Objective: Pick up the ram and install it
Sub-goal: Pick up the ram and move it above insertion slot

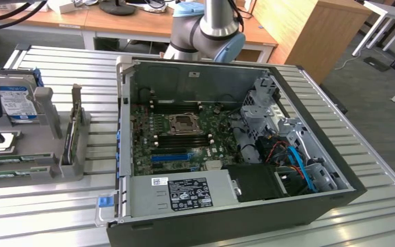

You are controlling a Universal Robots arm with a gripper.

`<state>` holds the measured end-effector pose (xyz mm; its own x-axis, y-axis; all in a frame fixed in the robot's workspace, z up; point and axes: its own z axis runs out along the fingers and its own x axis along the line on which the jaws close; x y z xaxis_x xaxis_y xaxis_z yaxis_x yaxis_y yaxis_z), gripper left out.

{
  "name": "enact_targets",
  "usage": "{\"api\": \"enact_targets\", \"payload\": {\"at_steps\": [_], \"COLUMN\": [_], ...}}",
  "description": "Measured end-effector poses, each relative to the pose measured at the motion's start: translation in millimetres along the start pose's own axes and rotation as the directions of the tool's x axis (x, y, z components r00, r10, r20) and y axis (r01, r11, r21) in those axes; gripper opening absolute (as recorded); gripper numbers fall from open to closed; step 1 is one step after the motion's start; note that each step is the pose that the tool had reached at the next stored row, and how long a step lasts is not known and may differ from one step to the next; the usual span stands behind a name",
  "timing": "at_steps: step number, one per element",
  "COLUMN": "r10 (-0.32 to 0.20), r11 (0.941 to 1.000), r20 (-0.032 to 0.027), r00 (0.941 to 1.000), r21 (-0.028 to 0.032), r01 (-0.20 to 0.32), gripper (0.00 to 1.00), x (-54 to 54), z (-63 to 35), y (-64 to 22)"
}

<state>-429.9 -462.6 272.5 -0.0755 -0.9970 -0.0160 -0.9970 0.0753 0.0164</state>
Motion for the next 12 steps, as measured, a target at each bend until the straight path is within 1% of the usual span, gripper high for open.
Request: {"api": "enact_targets", "payload": {"at_steps": [4,12], "r10": [0.000,0.000], "r11": [1.0000,1.0000], "r20": [-0.0001,-0.0001], "r00": [1.0000,1.0000], "r21": [0.0000,0.0001], "r01": [0.000,0.000], "gripper": [0.36,0.36], "x": [0.0,1.7], "z": [2.6,2.8], "y": [0.0,-0.2]}}
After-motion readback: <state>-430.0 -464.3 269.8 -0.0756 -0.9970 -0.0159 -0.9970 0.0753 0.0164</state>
